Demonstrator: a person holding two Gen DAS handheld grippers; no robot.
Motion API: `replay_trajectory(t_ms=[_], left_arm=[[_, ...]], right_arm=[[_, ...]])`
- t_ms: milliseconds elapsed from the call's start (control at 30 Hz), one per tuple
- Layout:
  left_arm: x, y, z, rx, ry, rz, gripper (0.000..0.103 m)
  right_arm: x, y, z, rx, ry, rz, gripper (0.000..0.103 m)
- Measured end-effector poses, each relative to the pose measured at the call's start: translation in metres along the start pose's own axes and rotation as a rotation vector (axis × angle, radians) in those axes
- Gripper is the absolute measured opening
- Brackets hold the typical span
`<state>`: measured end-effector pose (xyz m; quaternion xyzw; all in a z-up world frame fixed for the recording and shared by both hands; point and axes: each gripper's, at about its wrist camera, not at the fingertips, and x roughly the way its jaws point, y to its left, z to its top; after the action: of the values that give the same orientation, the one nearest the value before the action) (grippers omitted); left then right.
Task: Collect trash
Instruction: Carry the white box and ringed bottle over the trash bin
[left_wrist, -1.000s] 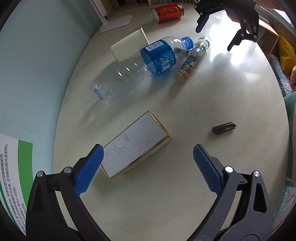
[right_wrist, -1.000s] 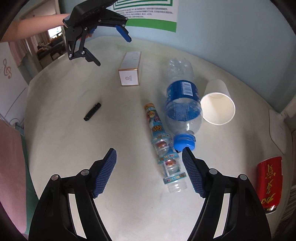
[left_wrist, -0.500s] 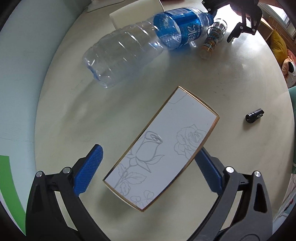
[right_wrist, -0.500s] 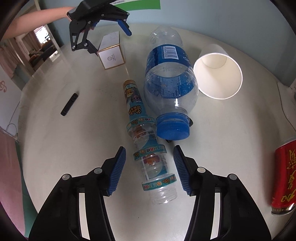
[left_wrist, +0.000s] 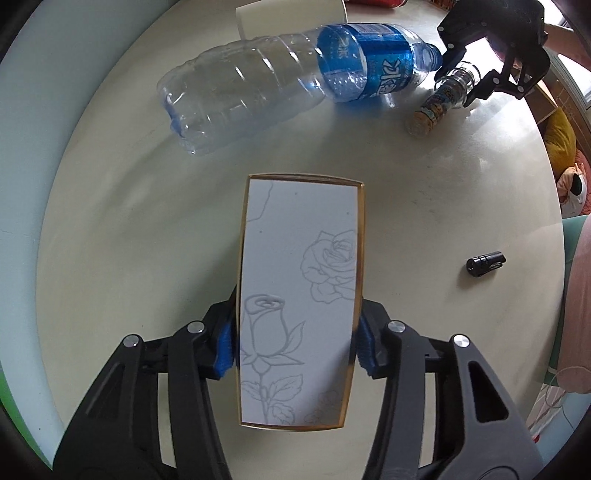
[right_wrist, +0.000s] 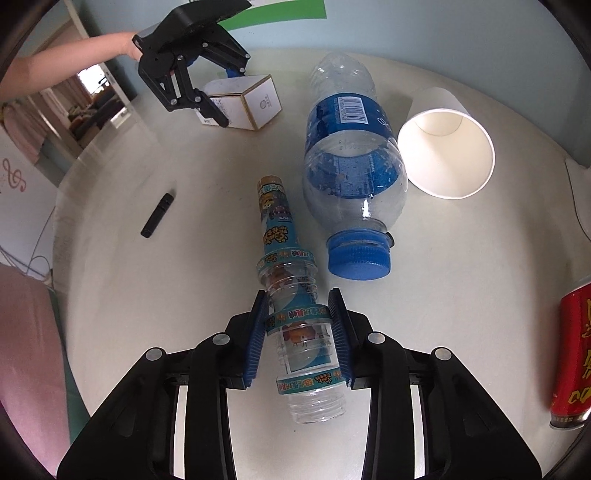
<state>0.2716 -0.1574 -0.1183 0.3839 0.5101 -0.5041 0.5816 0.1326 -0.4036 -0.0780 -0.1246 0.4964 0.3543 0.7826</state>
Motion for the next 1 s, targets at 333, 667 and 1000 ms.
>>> replay_trajectory(t_ms=[333, 667, 1000], left_arm=[[-0.034, -0.054, 0.015, 0.02, -0.023, 0.127, 0.047], [-0.081, -0.143, 0.079, 0.167, -0.069, 0.195, 0.047], [-0.06, -0.322, 0.196, 0.478, -0.135, 0.138, 0.047]], right_arm=[[-0.018, 0.004, -0.004, 0.003, -0.056, 0.02, 0.034], [-0.074, 0.032, -0.07, 0.047, -0.149, -0.082, 0.034], [-0.163, 0.095, -0.234, 0.292, -0.225, -0.243, 0.034]])
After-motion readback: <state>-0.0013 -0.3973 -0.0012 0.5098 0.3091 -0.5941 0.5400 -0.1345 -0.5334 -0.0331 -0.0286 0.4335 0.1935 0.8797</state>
